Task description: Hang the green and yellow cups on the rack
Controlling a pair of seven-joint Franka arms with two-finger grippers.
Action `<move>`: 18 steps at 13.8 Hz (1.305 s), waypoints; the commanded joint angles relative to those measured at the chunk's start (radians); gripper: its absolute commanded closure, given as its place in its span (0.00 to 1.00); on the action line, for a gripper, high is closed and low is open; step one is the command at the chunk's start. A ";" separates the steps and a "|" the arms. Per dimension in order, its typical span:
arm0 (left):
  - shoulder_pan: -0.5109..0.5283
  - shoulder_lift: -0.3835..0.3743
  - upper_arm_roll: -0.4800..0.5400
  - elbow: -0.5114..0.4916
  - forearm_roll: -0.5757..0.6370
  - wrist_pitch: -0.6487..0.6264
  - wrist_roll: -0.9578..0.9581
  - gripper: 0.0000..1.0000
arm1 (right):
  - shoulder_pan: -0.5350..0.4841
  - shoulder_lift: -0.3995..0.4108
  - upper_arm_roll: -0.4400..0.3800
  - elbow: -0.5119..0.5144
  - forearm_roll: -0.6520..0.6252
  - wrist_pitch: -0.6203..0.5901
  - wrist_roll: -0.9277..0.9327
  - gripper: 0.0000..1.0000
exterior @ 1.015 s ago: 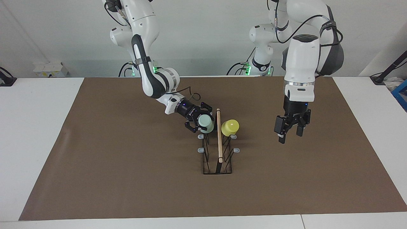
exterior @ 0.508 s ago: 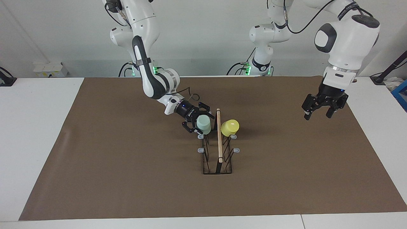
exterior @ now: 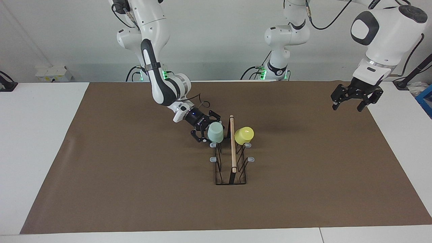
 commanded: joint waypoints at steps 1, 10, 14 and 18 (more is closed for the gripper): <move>-0.067 -0.028 0.069 0.008 -0.004 -0.078 0.063 0.00 | 0.001 0.008 0.007 0.002 0.107 0.040 -0.036 0.00; -0.109 -0.002 0.075 0.086 0.023 -0.163 0.032 0.00 | 0.001 -0.004 0.007 0.000 0.083 0.146 -0.022 0.00; -0.109 -0.016 0.060 0.074 0.027 -0.190 -0.104 0.00 | 0.013 -0.059 0.009 -0.006 0.063 0.299 -0.023 0.00; -0.109 -0.039 0.058 0.051 0.030 -0.233 -0.185 0.00 | 0.001 -0.087 0.006 0.002 -0.058 0.376 -0.022 0.00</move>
